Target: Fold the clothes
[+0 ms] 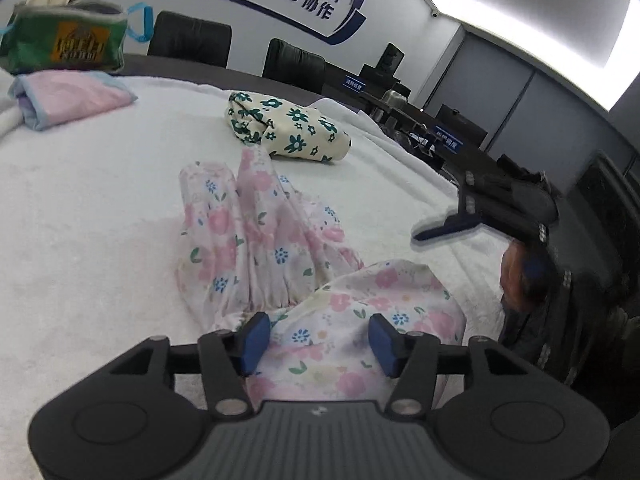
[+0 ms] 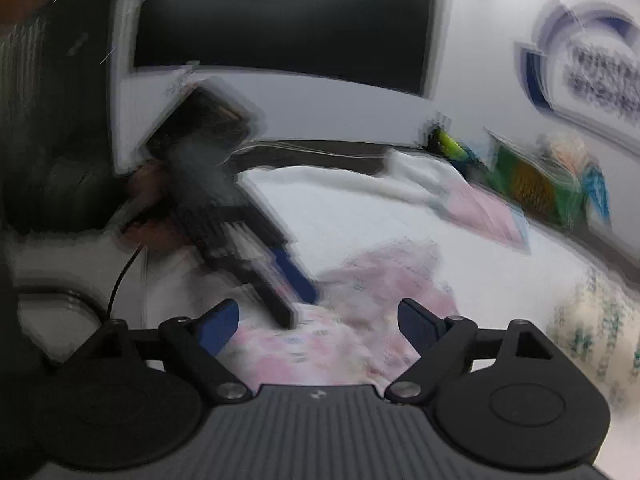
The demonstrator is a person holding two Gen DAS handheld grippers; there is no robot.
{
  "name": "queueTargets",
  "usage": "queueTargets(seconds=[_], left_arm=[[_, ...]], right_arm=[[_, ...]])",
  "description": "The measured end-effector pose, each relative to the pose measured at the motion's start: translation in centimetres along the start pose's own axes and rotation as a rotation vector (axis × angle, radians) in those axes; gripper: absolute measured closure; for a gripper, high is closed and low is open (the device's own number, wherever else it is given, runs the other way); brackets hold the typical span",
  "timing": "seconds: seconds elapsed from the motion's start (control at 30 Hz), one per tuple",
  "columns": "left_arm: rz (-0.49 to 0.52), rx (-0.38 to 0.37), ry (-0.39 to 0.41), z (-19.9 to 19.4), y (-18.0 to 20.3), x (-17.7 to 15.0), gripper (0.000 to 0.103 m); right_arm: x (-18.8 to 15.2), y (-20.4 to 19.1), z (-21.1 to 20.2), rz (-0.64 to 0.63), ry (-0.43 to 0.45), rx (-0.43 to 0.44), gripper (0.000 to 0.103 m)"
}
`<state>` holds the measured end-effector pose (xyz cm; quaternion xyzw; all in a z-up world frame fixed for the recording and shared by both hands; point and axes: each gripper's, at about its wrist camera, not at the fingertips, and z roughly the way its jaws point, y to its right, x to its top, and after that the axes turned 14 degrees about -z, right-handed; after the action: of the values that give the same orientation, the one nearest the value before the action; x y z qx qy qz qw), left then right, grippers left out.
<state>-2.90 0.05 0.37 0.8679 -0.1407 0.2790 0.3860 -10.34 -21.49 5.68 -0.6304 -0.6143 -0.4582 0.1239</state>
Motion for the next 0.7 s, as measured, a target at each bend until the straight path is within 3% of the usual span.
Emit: queueTargets(seconds=[0.1,0.13,0.17,0.2,0.23,0.27,0.37,0.4,0.47,0.63,0.7], left_arm=[[-0.024,-0.018,-0.007,0.1,-0.5,0.4,0.042],[-0.031,-0.023,-0.01,0.2,-0.6,0.4,0.042],[-0.029,-0.024,-0.013,0.0,-0.6,0.5,0.04],[-0.026,-0.025,-0.015,-0.2,-0.6,0.5,0.039],[0.008,-0.01,-0.004,-1.0,-0.1,0.5,0.039],[0.068,-0.017,0.043,-2.5,0.7,0.3,0.038],[0.387,-0.145,0.27,-7.4,3.2,-2.2,0.0],[0.528,-0.134,0.331,-8.1,4.2,-3.4,0.0],[0.742,-0.08,0.313,-7.3,5.9,-5.1,0.0],[0.824,0.041,0.099,-1.6,5.2,-5.1,0.008],[0.812,0.088,0.031,0.3,4.6,-4.6,0.028]], right_arm=[[-0.2,-1.9,2.5,-0.13,-0.097,0.04,0.019],[-0.6,-2.0,3.5,-0.144,-0.137,0.047,0.026],[-0.9,-1.6,3.8,-0.122,-0.13,0.065,0.028],[-0.9,-0.9,3.9,-0.078,-0.123,0.095,0.038],[-1.1,0.1,4.0,-0.019,-0.124,0.128,0.04],[-1.4,1.2,4.0,0.043,-0.126,0.16,0.04],[-2.2,4.4,4.4,0.201,-0.095,0.259,0.042],[-2.5,5.2,4.5,0.228,-0.083,0.291,0.042],[-3.0,6.5,4.7,0.262,-0.064,0.353,0.042],[-4.3,9.5,5.5,0.38,-0.021,0.484,0.044],[-4.8,10.1,5.3,0.426,-0.006,0.513,0.044]])
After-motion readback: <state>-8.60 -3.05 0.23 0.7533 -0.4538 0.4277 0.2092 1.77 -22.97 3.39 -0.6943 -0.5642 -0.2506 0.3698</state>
